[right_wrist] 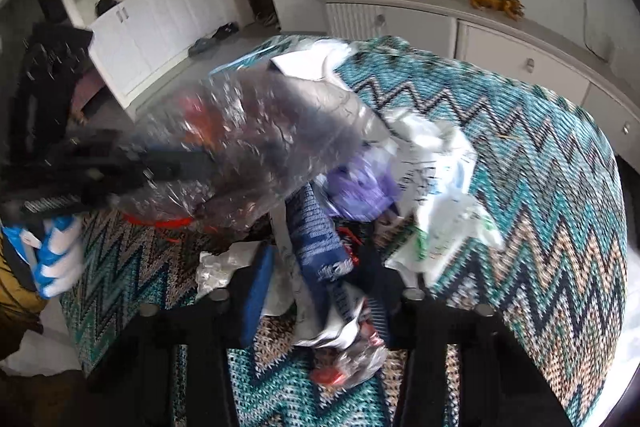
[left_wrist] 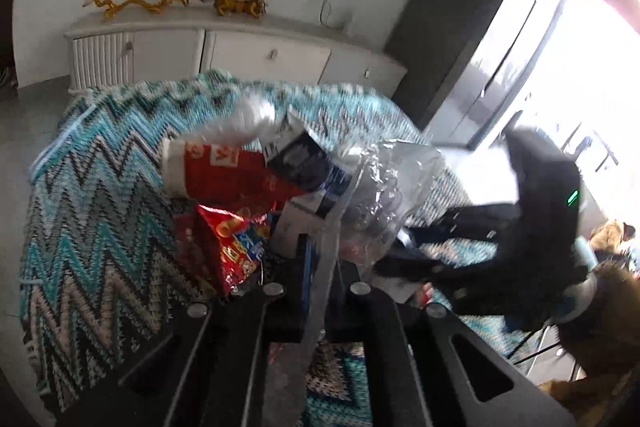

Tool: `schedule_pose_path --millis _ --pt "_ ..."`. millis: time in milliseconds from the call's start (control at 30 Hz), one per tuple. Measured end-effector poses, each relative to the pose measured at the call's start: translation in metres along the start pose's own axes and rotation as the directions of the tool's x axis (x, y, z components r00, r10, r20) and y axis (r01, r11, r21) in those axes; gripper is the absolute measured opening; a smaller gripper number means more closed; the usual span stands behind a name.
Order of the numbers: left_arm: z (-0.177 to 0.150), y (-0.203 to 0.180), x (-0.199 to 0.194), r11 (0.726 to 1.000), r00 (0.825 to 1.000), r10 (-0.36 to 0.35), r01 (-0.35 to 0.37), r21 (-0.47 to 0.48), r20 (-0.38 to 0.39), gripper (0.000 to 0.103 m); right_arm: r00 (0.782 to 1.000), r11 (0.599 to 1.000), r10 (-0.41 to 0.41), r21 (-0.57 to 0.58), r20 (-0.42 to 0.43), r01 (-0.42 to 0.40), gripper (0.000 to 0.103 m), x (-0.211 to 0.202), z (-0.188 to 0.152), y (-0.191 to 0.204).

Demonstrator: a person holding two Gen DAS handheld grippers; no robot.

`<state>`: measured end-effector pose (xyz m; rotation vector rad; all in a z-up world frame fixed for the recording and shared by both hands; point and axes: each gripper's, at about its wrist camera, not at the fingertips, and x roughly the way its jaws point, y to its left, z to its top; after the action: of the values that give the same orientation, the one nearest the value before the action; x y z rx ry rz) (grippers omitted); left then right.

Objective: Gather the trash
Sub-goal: 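Grasp the clear plastic bag with the left tool while the right tool grasps the blue carton, then carry the plastic bag and blue carton to the bin and release both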

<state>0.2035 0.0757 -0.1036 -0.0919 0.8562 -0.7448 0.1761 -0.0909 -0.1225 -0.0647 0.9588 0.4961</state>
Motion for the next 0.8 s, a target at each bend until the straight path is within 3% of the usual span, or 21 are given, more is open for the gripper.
schedule_pose_path --millis 133,433,633,800 --pt "0.002 -0.003 -0.034 1.0 0.998 -0.013 0.014 -0.024 0.069 0.004 1.0 0.999 -0.012 -0.037 0.029 0.013 0.024 -0.008 -0.002 0.011" --pt "0.008 -0.019 -0.09 0.999 0.984 0.018 -0.01 -0.045 0.179 0.004 0.989 0.999 -0.022 -0.035 0.146 0.027 0.024 -0.059 -0.011 0.027" --pt "0.016 -0.033 -0.115 0.998 0.976 0.04 -0.029 -0.054 0.216 0.004 0.965 0.999 -0.036 0.01 0.262 0.034 0.024 -0.11 -0.016 0.026" --pt "0.025 -0.06 -0.116 1.0 0.975 0.03 -0.03 -0.004 0.219 0.004 0.935 0.994 -0.081 0.103 0.344 0.048 0.024 -0.157 -0.037 0.0"
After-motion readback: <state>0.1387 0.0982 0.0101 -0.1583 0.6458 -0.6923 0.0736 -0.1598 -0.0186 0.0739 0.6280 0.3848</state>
